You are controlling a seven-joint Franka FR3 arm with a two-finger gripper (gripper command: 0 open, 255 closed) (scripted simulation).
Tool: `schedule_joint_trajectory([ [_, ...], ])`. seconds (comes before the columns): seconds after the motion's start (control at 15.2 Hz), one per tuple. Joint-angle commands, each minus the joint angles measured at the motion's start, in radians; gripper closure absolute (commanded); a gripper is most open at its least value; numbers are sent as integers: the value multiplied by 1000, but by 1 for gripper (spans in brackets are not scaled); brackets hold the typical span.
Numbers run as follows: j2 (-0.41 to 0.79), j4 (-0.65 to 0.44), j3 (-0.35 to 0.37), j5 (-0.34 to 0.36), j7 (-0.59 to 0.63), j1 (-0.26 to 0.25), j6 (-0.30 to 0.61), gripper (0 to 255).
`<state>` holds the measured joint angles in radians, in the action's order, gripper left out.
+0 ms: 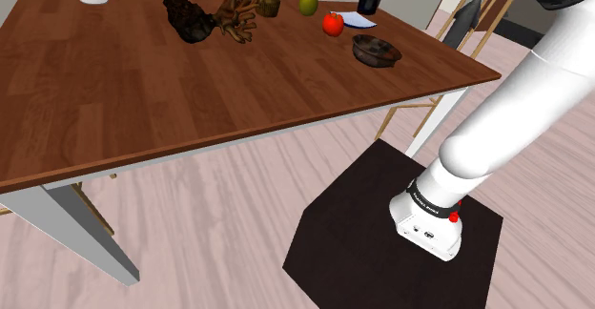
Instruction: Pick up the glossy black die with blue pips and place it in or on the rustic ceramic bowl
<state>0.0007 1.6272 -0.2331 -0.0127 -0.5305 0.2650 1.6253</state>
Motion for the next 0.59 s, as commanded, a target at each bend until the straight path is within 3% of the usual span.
schedule_joint_trajectory([
  [0.0,-41,50,-19,10,-38,19,10,255],
  [0.2,-97,110,-50,27,-97,48,16,255],
  [0.53,-106,187,-50,29,-95,48,85,255],
])
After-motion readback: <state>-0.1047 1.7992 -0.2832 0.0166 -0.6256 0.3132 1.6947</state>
